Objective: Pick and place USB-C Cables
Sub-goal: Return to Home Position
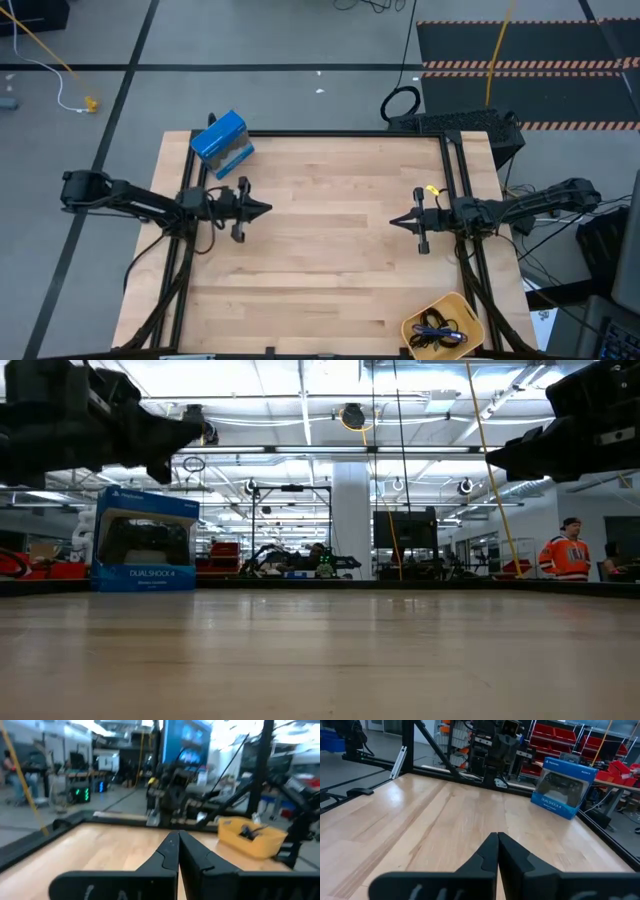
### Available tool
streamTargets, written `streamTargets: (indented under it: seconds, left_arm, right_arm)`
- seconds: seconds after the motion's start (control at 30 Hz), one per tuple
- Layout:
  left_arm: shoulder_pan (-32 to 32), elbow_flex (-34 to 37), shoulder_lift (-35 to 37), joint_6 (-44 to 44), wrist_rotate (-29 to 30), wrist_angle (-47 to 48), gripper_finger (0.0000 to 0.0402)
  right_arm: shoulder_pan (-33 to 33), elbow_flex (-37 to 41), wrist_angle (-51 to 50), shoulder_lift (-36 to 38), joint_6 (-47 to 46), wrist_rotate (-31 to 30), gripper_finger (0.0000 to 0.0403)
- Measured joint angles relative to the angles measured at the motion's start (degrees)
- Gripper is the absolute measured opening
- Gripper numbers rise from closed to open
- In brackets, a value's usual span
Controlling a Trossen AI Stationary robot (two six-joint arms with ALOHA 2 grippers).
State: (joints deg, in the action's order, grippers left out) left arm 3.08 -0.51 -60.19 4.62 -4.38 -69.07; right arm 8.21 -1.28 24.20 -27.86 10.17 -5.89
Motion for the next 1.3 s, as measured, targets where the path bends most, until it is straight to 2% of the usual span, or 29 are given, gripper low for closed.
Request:
streamTargets:
  seconds: [0.37,0.77,1.07,1.3]
  left_arm:
    - [-3.35,0.0,11.64,-1.35,0.08,10.39,0.0002]
    - [-5.8,-0.02,24.01,-3.41,4.48,25.08,0.0001]
    - [-5.78,-0.02,32.31,-3.38,6.99,35.79,0.0002]
    - [-5.78,-0.02,34.41,-2.97,7.01,39.65,0.0002]
  right_arm:
    - [0.0,0.02,0.97,0.33,0.2,-0.18,0.0]
    - [0.0,0.04,1.06,0.91,0.61,-0.31,0.0]
    - [0.0,0.04,-1.45,6.13,0.61,-0.28,0.0]
    - [0.0,0.04,-5.83,12.3,0.41,-0.21,0.0]
